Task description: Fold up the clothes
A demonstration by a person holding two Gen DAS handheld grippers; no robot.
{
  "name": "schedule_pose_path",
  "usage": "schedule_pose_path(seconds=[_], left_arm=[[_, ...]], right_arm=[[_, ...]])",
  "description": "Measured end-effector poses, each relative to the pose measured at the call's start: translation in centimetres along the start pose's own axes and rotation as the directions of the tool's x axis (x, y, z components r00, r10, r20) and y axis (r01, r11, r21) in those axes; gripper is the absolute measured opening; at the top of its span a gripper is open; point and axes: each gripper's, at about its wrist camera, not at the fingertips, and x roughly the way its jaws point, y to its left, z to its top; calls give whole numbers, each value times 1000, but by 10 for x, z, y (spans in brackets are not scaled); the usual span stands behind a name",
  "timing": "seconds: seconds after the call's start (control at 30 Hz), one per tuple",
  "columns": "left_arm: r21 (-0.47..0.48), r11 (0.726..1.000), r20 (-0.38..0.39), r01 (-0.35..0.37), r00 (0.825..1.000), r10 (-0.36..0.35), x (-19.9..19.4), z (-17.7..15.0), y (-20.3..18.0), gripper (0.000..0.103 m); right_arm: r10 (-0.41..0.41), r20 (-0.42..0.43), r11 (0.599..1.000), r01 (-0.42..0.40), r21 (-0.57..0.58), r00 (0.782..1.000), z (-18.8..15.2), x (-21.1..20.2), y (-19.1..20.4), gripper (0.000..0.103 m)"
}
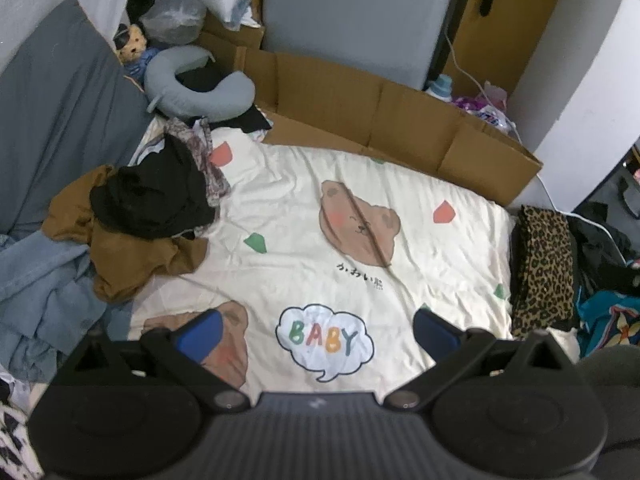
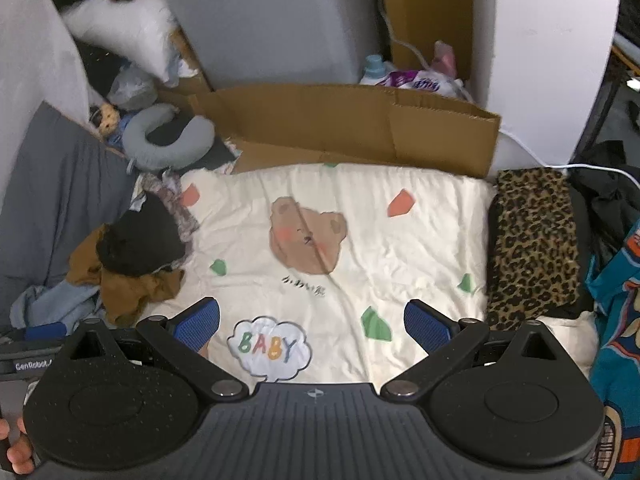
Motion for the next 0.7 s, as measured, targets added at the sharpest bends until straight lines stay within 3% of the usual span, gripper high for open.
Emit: schedule_pose_path(seconds=[0.7], left_arm=[[-48, 999, -2, -11, 1000, 11, -5, -23, -9, 102]], right_arm=[[-6, -49, 994, 1, -105, 999, -23, 6, 35, 101]])
